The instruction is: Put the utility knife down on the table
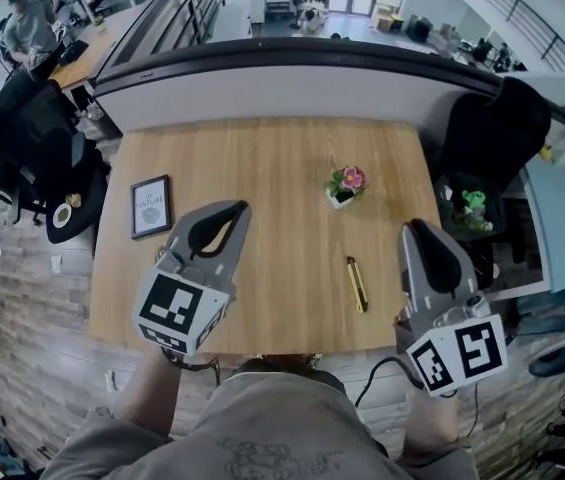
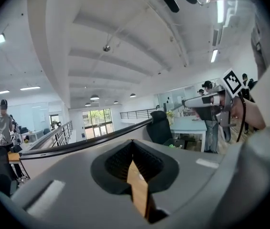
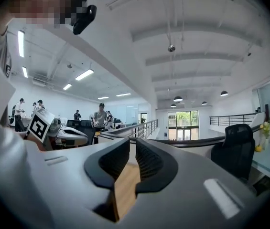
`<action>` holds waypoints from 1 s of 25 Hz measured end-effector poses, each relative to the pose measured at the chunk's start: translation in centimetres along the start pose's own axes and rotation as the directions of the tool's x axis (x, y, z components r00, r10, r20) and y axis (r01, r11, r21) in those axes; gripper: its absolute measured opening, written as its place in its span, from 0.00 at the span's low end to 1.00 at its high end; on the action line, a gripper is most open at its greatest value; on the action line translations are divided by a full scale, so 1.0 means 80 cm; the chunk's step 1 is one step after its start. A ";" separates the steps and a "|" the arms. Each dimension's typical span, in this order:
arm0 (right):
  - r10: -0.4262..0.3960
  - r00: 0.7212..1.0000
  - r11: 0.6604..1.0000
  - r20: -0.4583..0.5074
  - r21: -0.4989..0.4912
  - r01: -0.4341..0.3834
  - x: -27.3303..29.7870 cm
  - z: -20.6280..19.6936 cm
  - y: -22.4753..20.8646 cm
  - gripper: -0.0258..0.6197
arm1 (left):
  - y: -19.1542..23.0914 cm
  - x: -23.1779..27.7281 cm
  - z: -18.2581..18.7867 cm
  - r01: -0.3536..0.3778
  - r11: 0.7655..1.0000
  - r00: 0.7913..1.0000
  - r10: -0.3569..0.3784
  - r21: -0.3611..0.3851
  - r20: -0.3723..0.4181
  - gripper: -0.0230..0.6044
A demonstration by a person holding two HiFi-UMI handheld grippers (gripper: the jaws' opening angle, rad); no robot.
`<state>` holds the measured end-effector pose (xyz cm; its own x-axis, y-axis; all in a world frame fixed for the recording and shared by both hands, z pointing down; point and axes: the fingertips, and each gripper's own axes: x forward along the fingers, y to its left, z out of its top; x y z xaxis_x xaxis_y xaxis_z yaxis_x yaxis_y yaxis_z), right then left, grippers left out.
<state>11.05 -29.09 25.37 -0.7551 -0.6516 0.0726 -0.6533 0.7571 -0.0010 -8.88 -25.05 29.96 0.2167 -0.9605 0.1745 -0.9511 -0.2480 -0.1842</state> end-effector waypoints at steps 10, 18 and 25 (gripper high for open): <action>0.056 0.998 0.998 0.033 0.010 -0.056 -0.037 0.008 0.030 0.06 | -0.021 -0.041 0.001 -0.003 1.000 1.000 0.004 -0.016 0.010 0.04; 0.097 0.995 0.995 -0.038 0.024 -0.096 -0.029 -0.030 0.049 0.06 | -0.033 -0.044 -0.021 -0.011 1.000 0.999 0.010 -0.029 -0.050 0.04; 0.091 0.995 0.996 -0.029 0.009 -0.091 -0.023 -0.024 0.043 0.06 | -0.025 -0.041 -0.013 -0.010 1.000 1.000 0.011 0.025 -0.019 0.04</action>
<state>10.28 -25.18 27.11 -0.8094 -0.5784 0.1011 -0.5827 0.8125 -0.0169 -7.90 -21.29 30.77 0.2025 -0.9606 0.1905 -0.9474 -0.2414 -0.2101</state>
